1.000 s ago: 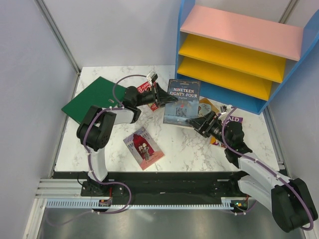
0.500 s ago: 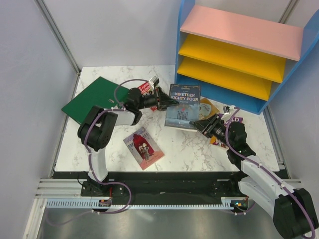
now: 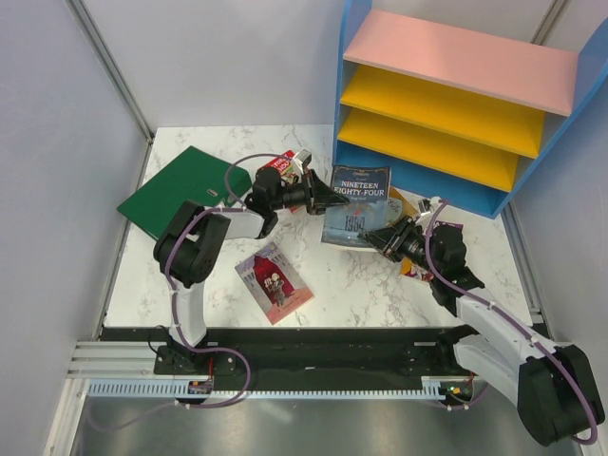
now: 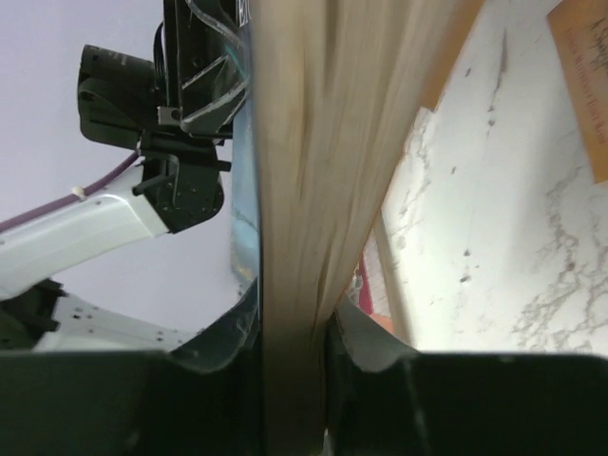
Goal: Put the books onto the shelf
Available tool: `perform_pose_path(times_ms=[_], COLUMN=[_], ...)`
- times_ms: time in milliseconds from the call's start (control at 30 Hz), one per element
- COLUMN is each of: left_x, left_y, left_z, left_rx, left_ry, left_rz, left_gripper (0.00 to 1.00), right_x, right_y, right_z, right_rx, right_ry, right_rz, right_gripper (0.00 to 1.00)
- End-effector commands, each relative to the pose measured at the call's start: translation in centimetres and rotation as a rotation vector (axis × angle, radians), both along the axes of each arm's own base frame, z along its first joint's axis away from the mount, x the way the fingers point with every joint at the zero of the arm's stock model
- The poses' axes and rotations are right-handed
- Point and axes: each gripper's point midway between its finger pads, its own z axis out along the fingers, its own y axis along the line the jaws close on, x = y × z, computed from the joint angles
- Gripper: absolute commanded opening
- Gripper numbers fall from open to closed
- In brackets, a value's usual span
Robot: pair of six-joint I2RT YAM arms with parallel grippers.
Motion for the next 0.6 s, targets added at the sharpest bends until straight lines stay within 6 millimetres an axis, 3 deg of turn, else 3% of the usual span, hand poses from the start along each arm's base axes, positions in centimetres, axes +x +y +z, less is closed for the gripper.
perform_pose_path(times_ms=[0, 67, 100, 200, 233, 267, 333, 433, 467, 567], left_x=[-0.5, -0.7, -0.9, -0.8, -0.7, -0.9, -0.8, -2.0, -2.6, -4.6], left_y=[-1.6, -1.2, -0.9, 0.6, 1.6, 2.4, 4.4, 6.7, 7.2, 8.3], left_z=[2.9, 2.3, 3.0, 1.2, 1.9, 0.2, 0.0, -2.4, -1.7, -3.0], left_rx=[-0.029, 0.01, 0.017, 0.129, 0.164, 0.252, 0.348, 0.467, 0.466, 0.486], left_ry=[-0.156, -0.162, -0.182, -0.189, -0.206, -0.205, -0.22, -0.212, -0.238, -0.217], left_rz=[-0.028, -0.028, -0.02, 0.02, 0.064, 0.07, 0.152, 0.197, 0.206, 0.2], left_gripper=[0.02, 0.03, 0.06, 0.29, 0.39, 0.42, 0.49, 0.56, 0.58, 0.63], right_x=[-0.6, -0.6, -0.6, -0.1, 0.0, 0.2, 0.5, 1.2, 1.4, 2.6], right_y=[2.2, 2.2, 2.1, 1.6, 1.5, 1.4, 1.2, 1.4, 1.4, 1.6], right_z=[6.7, 7.0, 7.6, 9.1, 9.5, 9.8, 12.0, 15.2, 16.1, 19.2], right_rx=[0.1, 0.092, 0.085, 0.003, -0.023, -0.069, -0.101, -0.134, -0.139, -0.187], right_ry=[-0.187, -0.198, -0.209, -0.241, -0.245, -0.275, -0.295, -0.342, -0.356, -0.397], right_rz=[0.149, 0.151, 0.147, 0.123, 0.12, 0.119, 0.114, 0.122, 0.123, 0.13], right_gripper=[0.17, 0.11, 0.1, 0.08, 0.07, 0.06, 0.06, 0.04, 0.04, 0.03])
